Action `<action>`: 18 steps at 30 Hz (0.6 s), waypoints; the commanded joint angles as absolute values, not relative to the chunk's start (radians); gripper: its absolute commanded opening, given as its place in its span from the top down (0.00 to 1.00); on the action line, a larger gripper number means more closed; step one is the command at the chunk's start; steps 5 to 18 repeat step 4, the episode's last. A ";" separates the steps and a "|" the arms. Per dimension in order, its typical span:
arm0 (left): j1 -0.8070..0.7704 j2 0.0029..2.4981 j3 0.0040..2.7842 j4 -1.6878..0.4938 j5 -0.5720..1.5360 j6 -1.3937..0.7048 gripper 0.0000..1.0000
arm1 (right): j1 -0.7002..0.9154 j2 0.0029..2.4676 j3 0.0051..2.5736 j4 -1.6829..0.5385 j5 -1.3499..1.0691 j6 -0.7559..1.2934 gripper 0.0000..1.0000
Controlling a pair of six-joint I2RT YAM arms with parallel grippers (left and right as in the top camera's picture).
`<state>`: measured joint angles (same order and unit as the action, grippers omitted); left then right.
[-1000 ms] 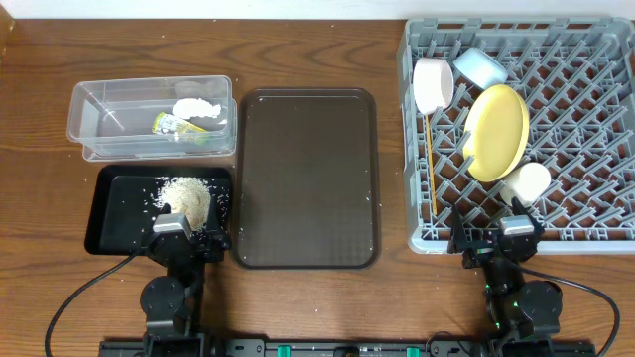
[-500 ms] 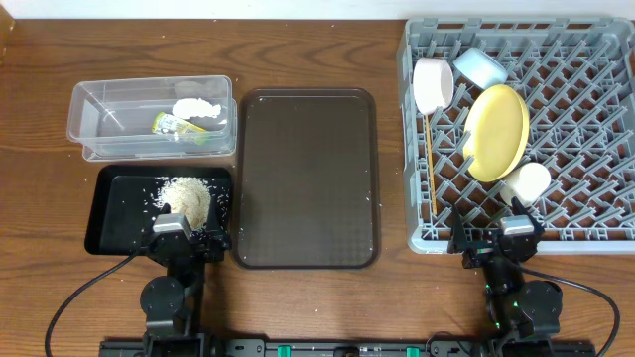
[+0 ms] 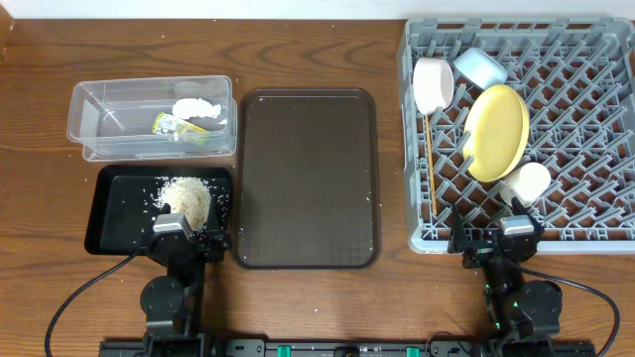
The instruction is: Sort waste into correct bins and load items into the dishwasher rack
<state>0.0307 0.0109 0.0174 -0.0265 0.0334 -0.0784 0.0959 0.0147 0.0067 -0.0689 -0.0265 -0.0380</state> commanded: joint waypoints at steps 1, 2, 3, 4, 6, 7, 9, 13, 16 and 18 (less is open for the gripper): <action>0.027 0.004 0.004 -0.070 0.007 -0.083 0.16 | 0.101 0.007 0.006 -0.072 -0.034 -0.050 0.01; 0.027 0.004 0.004 -0.071 0.007 -0.083 0.16 | 0.101 0.007 0.006 -0.072 -0.034 -0.050 0.01; 0.027 0.004 0.004 -0.071 0.007 -0.083 0.16 | 0.101 0.007 0.006 -0.072 -0.034 -0.050 0.01; 0.027 0.004 0.004 -0.071 0.007 -0.083 0.16 | 0.101 0.007 0.006 -0.072 -0.034 -0.050 0.01; 0.027 0.004 0.004 -0.071 0.007 -0.083 0.16 | 0.101 0.007 0.006 -0.072 -0.034 -0.050 0.01; 0.027 0.004 0.004 -0.071 0.007 -0.083 0.16 | 0.101 0.007 0.006 -0.072 -0.034 -0.050 0.01; 0.027 0.004 0.004 -0.071 0.007 -0.083 0.16 | 0.101 0.007 0.006 -0.072 -0.034 -0.050 0.01; 0.027 0.004 0.004 -0.071 0.007 -0.083 0.16 | 0.101 0.007 0.006 -0.072 -0.034 -0.050 0.01; 0.027 0.004 0.004 -0.071 0.007 -0.083 0.16 | 0.101 0.007 0.006 -0.072 -0.034 -0.050 0.01; 0.027 0.004 0.004 -0.071 0.007 -0.083 0.16 | 0.101 0.007 0.006 -0.072 -0.034 -0.050 0.01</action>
